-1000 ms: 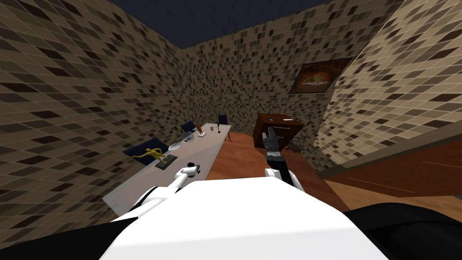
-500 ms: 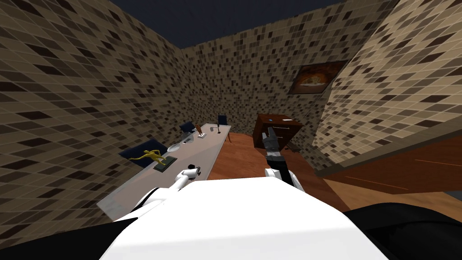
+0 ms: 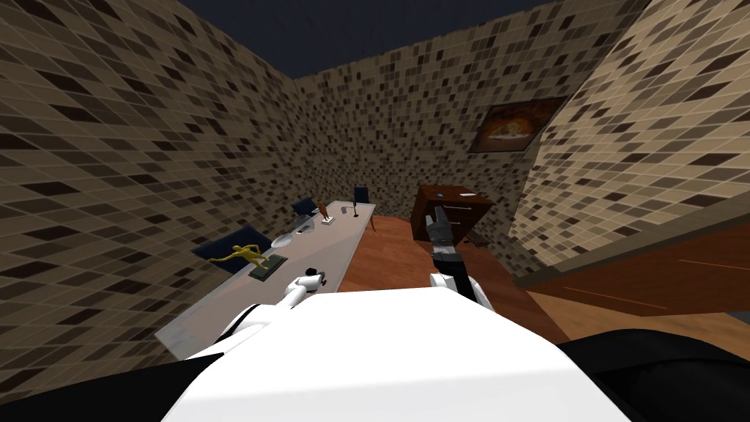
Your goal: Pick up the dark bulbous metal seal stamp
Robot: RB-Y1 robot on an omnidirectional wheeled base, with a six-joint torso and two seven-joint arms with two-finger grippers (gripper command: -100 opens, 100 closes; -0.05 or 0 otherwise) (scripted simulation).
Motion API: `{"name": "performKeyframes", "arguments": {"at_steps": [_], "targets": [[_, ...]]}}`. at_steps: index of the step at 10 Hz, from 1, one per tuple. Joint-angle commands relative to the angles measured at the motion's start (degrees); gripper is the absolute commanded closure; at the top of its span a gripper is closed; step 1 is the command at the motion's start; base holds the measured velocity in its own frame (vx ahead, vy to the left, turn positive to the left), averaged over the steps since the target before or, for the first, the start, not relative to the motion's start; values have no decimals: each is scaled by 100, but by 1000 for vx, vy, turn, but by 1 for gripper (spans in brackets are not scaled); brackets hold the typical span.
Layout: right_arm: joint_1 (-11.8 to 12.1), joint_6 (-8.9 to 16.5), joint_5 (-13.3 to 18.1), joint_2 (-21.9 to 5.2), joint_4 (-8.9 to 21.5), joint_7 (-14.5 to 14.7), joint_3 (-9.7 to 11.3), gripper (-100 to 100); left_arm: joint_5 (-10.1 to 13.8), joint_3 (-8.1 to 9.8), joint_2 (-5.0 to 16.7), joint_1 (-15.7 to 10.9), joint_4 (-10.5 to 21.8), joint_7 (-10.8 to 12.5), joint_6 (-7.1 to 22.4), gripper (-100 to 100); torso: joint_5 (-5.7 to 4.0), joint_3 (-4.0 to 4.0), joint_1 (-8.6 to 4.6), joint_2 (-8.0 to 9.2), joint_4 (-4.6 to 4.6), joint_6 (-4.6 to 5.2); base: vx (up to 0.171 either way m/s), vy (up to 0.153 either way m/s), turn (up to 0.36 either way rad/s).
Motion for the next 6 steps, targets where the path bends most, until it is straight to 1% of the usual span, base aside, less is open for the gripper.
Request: {"name": "performKeyframes", "arguments": {"at_steps": [1,2,3,4,6], "targets": [[0,0,0,0,0,0,0,0,0,0,0,0,0,0,0,100,0,0,0,0,0,0,0,0,0],[0,0,0,0,0,0,0,0,0,0,0,1,0,0,0,100,1,-2,4,-3,0,0,0,0,0],[0,0,0,0,0,0,0,0,0,0,0,1,1,0,0,0,1,-2,5,-4,-1,0,0,0,0],[0,0,0,0,0,0,0,0,25,2,41,20,-176,-17,156,100,1,-3,6,-5,-1,0,-23,-19,17],[0,0,0,0,0,0,0,0,144,2,115,-36,-305,-119,357,100,-2,5,-6,9,2,0,-48,-35,25]]}}
